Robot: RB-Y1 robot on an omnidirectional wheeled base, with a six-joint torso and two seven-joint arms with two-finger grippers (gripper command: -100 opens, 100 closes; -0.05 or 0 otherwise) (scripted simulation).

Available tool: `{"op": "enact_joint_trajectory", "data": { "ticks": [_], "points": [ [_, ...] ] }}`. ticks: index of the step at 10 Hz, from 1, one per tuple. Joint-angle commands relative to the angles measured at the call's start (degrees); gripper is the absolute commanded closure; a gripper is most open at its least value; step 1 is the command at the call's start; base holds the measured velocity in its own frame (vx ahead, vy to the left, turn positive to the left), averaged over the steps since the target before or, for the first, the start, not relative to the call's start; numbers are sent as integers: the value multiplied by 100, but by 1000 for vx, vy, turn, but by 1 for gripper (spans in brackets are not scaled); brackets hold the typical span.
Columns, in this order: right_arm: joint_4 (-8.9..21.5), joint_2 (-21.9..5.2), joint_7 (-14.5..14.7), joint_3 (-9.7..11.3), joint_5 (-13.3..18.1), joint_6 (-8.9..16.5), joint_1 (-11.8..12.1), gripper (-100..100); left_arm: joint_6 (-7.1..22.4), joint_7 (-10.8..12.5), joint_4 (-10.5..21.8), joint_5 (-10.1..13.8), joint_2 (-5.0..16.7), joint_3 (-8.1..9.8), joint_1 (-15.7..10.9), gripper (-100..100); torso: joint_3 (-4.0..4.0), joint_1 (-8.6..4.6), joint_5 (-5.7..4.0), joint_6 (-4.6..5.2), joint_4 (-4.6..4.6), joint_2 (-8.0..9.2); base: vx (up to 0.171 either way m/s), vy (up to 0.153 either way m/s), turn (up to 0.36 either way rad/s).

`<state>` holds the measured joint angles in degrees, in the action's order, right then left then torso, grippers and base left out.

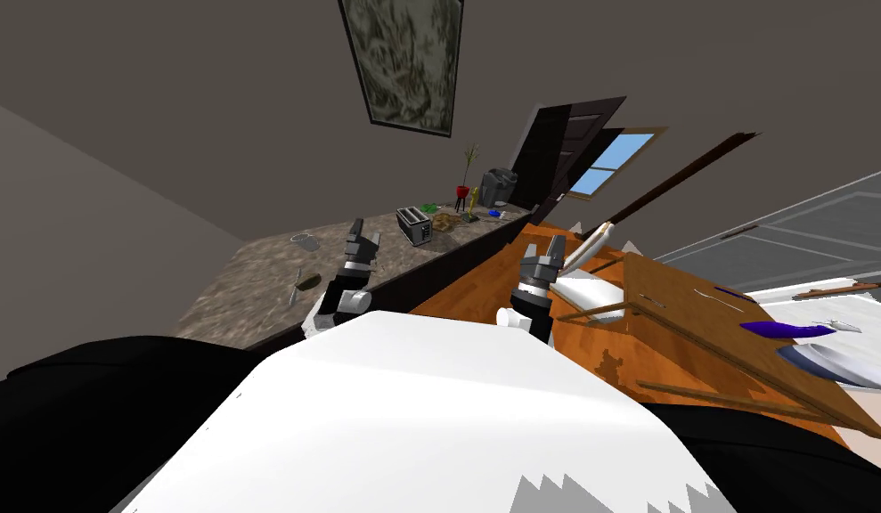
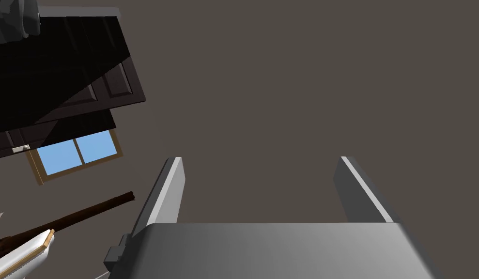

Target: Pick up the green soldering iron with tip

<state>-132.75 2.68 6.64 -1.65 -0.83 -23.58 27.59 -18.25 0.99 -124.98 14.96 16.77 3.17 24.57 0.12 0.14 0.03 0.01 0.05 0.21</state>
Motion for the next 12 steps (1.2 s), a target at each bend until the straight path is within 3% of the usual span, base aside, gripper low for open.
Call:
{"op": "enact_joint_trajectory", "data": {
  "ticks": [1,3,4,5,6,7,8,9,10,11,12],
  "points": [
    [0,0,0,0,0,0,0,0,186,-45,45,92,141,53,-41,-100,0,0,0,0,0,0,-44,24,-91],
    [0,0,0,0,0,0,0,0,578,-187,382,475,543,267,-261,-100,-1,4,1,1,0,-1,-74,43,-221],
    [0,0,0,0,0,0,0,0,709,-187,382,482,627,267,-261,-100,3,11,2,1,1,5,-65,43,-80],
    [0,0,0,-1,0,0,1,0,950,-257,562,686,811,372,-380,-100,1,9,3,-3,1,2,-64,19,-121],
    [0,0,0,0,0,0,0,0,994,-257,562,686,873,372,-380,-100,0,3,1,-1,0,0,-51,18,-96],
    [0,0,0,0,0,0,1,0,1201,-327,749,896,1092,469,-499,-100,-1,0,0,-3,0,-3,-51,19,-210],
    [0,0,0,0,0,0,0,0,1293,-327,749,896,1122,469,-499,-100,-3,0,0,1,-1,-5,-42,23,-84],
    [0,0,0,-1,0,0,1,0,1467,-394,943,1111,1370,554,-615,-100,-4,1,1,-4,-1,-8,-54,21,-130],
    [0,0,0,0,0,0,0,0,1603,-394,943,1111,1370,554,-615,-100,-3,1,0,-1,-1,-5,-45,22,-99],
    [0,0,0,-1,0,0,1,0,1763,-460,1143,1330,1614,624,-727,-100,-4,2,1,-3,-1,-8,-44,17,-194],
    [0,0,0,0,0,0,0,0,1922,-460,1143,1330,1614,624,-727,-100,-6,0,0,1,-2,-10,-34,17,-114]
  ]
}}
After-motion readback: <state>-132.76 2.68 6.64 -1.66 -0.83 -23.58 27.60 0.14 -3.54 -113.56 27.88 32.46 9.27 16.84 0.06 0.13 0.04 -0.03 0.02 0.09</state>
